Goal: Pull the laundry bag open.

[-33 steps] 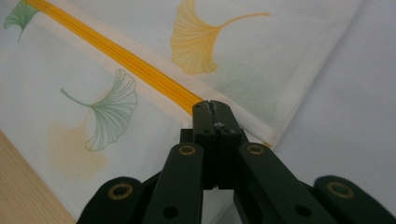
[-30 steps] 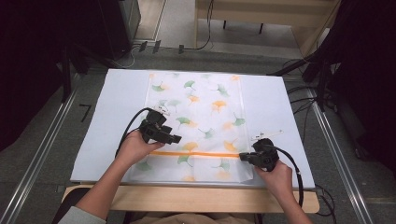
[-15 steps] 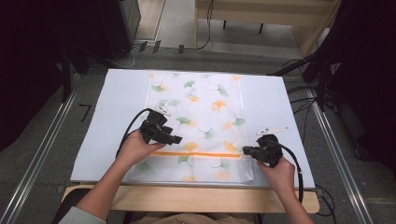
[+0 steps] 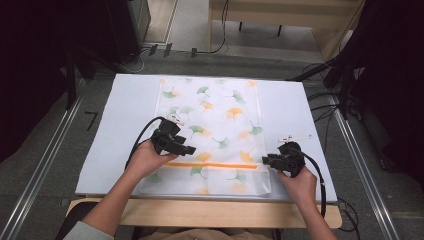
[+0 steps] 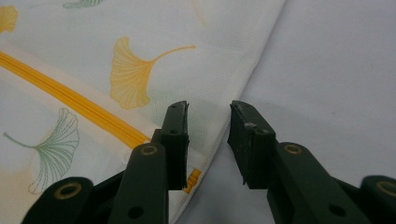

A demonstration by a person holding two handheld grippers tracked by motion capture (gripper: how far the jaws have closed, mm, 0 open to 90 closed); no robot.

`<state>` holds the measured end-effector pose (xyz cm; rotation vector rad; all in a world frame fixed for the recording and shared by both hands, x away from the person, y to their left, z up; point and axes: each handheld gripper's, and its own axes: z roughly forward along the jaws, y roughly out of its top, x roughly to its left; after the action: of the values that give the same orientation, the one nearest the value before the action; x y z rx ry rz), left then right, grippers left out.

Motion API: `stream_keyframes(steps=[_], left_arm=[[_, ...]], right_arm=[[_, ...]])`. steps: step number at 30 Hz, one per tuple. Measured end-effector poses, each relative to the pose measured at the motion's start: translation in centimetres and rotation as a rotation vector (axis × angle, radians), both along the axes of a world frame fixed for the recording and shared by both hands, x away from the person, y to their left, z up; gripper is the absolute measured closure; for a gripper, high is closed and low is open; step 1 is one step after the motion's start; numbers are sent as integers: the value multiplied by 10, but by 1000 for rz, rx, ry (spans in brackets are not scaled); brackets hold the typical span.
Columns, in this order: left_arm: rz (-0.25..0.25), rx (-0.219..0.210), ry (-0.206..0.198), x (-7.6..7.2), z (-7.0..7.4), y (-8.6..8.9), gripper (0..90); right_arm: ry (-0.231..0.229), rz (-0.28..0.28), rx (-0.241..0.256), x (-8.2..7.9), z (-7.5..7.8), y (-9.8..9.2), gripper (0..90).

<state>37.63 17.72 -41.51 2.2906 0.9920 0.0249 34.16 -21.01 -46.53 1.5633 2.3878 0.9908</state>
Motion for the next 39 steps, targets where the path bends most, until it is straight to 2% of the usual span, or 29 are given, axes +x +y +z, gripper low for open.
stream_keyframes(steps=[9, 11, 15, 18, 22, 24, 25, 28, 33, 34, 35, 39], left_arm=[[-6, 7, 0, 0, 0, -1, 380], [-9, 9, 2, 0, -1, -1, 380], [-8, 8, 2, -1, -1, -2, 380], [-11, 5, 1, -1, -1, -3, 380], [-16, 9, 8, -1, -2, -5, 380], [-20, 10, 7, -2, -2, -7, 380], [-23, 8, 8, -2, -3, -9, 380], [-34, 11, 11, -2, -4, -12, 380], [-55, 8, 18, -5, -6, -21, 384], [-69, 14, 17, -6, -7, -24, 384], [-71, 10, 17, -7, -7, -26, 387], [-97, 3, 7, -10, -7, -35, 409]], right_arm=[[9, -7, 4, -2, 0, 12, 610], [-9, -10, -25, -2, 0, 12, 587], [-15, -9, -42, -3, 0, 15, 580], [-3, -10, -37, -4, 0, 17, 612], [-28, -7, -90, -6, 0, 22, 705], [-44, -13, -126, -7, 0, 23, 787], [-45, -16, -127, -6, 0, 23, 810], [-33, -15, -96, -4, -1, 19, 884], [6, -9, -55, 0, 1, 17, 900], [25, -3, -24, 1, 1, 16, 900], [28, -4, 8, 2, 2, 15, 900], [-3, 10, 22, 0, 10, 15, 900]])
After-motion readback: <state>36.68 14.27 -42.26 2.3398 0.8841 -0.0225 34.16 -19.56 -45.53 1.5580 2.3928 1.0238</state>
